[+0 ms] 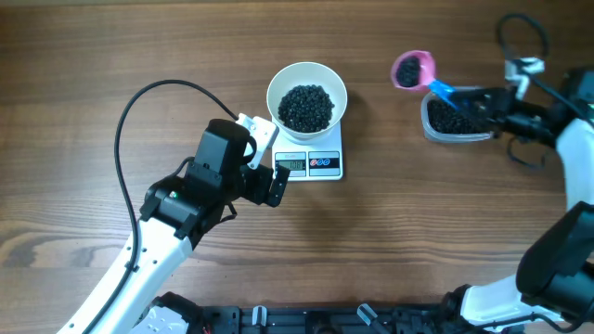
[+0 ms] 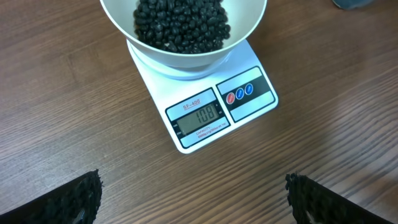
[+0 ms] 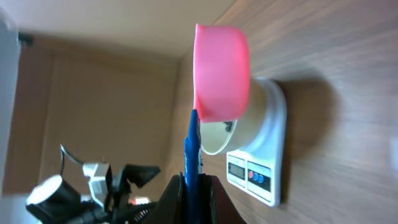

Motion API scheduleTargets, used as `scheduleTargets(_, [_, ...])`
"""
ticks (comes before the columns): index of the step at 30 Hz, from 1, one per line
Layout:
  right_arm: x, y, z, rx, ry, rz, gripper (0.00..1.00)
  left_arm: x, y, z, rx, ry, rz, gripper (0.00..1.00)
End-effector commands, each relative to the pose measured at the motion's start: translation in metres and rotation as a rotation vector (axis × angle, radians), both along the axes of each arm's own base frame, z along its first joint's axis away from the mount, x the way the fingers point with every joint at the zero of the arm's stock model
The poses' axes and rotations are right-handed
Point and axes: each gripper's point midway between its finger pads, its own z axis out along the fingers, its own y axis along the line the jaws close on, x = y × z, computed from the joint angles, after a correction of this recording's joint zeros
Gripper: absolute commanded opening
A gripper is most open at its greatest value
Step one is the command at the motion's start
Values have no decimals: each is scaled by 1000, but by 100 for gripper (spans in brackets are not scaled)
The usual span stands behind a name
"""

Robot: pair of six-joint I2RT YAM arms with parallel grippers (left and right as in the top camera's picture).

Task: Scoop item into bowl and weigh 150g on scale
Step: 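Lift the filled pink scoop from the tub over the white bowl, then tip the scoop to pour beans into the white bowl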

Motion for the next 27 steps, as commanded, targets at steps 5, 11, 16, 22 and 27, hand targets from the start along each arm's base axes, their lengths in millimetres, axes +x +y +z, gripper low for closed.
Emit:
scheduleTargets(5, [9, 87, 7, 3, -74, 205, 4, -1, -2, 4, -6, -14, -24, 100])
scheduleTargets(11, [18, 134, -16, -199, -130, 238, 4, -1, -2, 4, -6, -13, -24, 100])
scheduleTargets(16, [18, 156, -34, -371, -220, 277, 4, -1, -2, 4, -6, -13, -24, 100])
scheduleTargets(22, [11, 180, -32, -394, -315, 353, 4, -1, -2, 4, -6, -14, -24, 100])
scheduleTargets(27, [15, 182, -27, -425, -399, 366, 4, -1, -2, 4, -6, -14, -24, 100])
